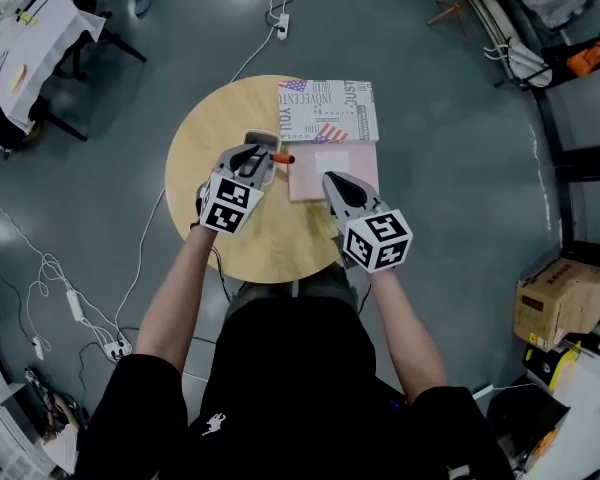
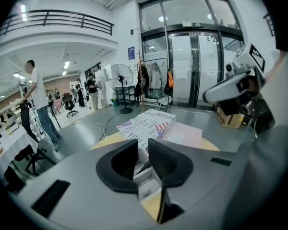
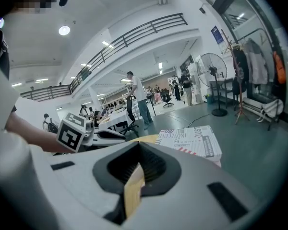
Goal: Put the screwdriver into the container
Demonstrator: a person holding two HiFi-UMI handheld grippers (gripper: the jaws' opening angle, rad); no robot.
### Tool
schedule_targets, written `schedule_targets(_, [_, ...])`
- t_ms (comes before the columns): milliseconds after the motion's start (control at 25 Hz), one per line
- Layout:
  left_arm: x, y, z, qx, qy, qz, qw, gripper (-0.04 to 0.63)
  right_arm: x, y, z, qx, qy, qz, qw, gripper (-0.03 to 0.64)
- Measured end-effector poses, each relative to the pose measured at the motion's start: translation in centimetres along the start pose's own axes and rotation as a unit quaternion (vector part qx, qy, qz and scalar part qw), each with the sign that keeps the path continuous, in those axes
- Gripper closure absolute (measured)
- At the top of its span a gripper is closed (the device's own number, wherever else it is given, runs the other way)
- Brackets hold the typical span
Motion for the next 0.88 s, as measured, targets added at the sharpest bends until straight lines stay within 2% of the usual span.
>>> schedule_targets(240, [1.3, -0.6, -4.7, 0.032, 0.041, -0.041, 0.9978, 0.592, 1.8, -1.7, -1.5, -0.004, 0.03, -0.03, 0.999, 0.615])
schedule_targets(560, [1.5, -0.6, -10.1, 0.064, 0.079, -0.063, 0.9928, 0.592, 3.2, -4.1, -3.2, -0.007, 0.048, -0.064, 0.997, 0.615])
schedule_targets(880, [3.4, -1.1, -15.5, 0.098, 0.138, -0.067, 0.9833, 0.592, 6.0, -6.7, -6.2, -0.017, 0.094, -0.086, 0.992, 0.615])
Point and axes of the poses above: the fingertips, and each gripper's own axes: z forward along the fingers, y to its right, x out of its top, the point moved 4 cm from there along -z, backward along the fingers, and after that the axes turned 3 degrees about x, right-handed, at the moved point
